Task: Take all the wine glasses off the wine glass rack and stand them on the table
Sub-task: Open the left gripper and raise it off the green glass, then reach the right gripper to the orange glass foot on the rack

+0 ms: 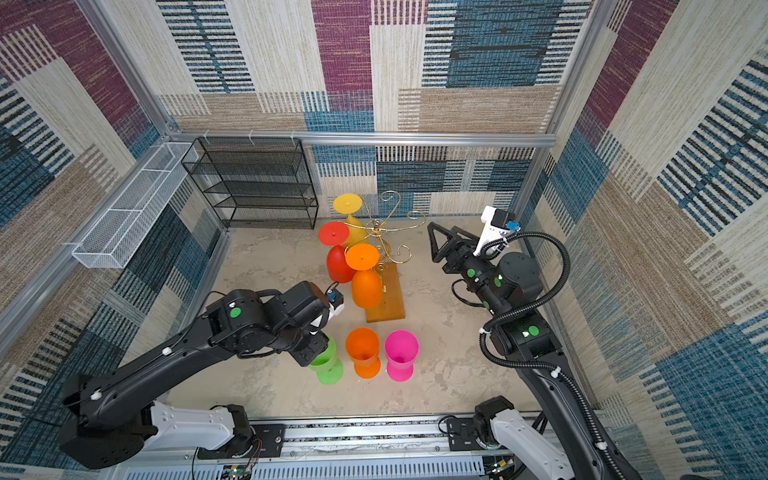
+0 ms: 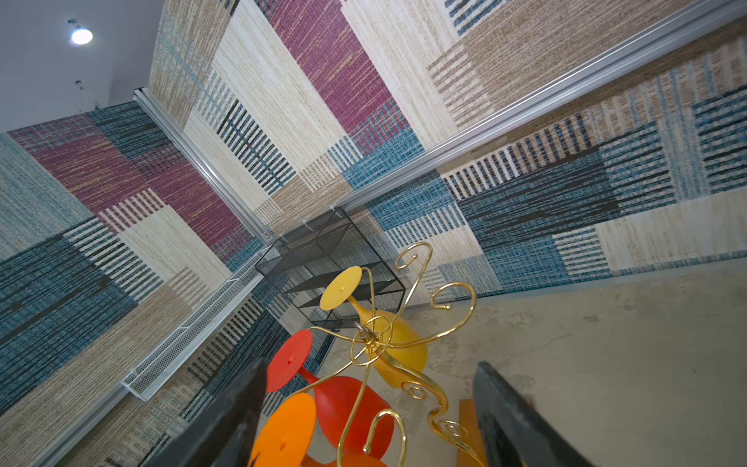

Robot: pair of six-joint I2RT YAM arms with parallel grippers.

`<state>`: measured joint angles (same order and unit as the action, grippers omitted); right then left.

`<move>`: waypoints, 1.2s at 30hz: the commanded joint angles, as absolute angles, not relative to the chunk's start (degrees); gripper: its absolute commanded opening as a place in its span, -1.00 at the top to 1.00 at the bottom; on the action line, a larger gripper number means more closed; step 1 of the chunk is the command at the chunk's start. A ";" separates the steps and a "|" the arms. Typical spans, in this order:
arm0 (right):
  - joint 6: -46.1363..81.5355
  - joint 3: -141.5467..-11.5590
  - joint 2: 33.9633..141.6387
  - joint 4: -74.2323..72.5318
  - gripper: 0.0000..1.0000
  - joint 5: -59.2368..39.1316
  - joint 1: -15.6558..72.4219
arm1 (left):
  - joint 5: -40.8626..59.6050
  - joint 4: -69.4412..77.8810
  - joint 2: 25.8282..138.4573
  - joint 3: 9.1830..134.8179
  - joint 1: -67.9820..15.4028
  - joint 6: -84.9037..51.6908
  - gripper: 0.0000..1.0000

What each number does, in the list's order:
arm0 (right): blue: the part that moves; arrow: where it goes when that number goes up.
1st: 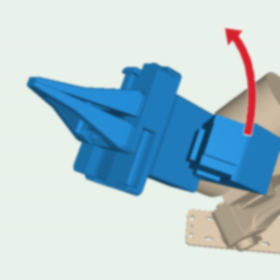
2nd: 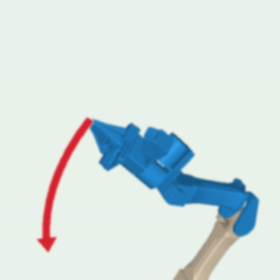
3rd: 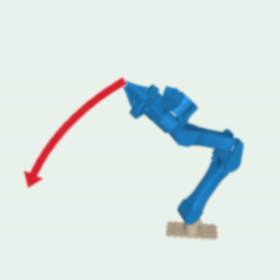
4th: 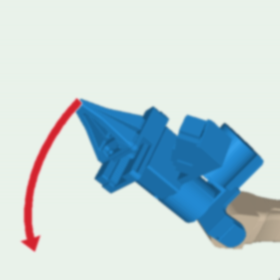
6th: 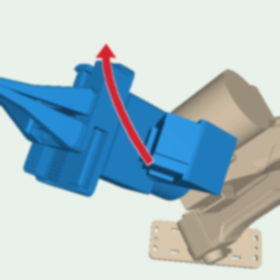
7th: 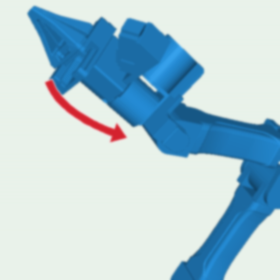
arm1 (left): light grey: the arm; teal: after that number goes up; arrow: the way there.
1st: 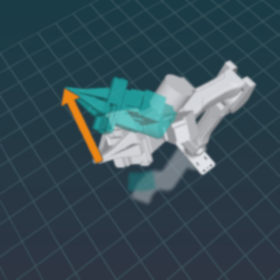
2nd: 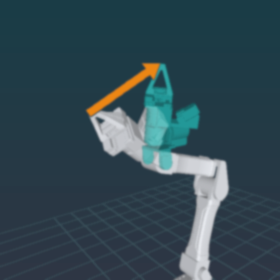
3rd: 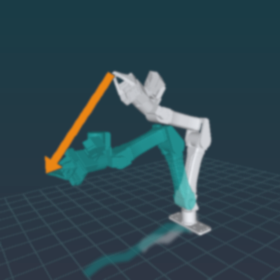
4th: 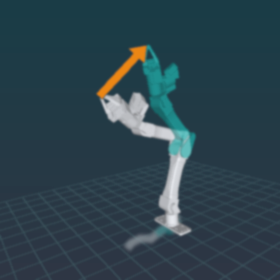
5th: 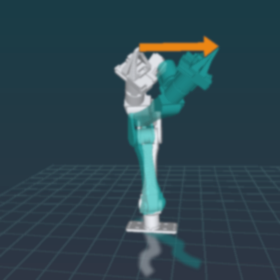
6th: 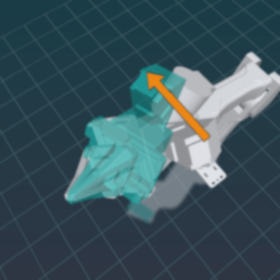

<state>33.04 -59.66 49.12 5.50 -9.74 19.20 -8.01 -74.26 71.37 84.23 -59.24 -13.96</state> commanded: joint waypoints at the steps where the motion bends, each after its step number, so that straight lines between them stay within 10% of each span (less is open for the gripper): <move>1: 34.94 -60.64 50.79 5.10 -0.59 -21.59 19.25 | -12.06 -69.97 66.51 85.07 -59.15 -15.12 0.10; 13: 42.58 -61.88 57.38 3.40 -0.31 -42.37 19.34 | -20.74 -47.56 49.05 74.53 -58.67 -14.51 -0.01; 36: 37.72 -75.25 71.74 19.72 -0.01 -41.93 22.85 | -20.74 -43.76 48.03 71.07 -58.28 -11.42 -0.01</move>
<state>38.61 -74.43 71.29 18.46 -41.85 22.74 -19.64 -45.63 47.94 71.46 -58.43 -13.23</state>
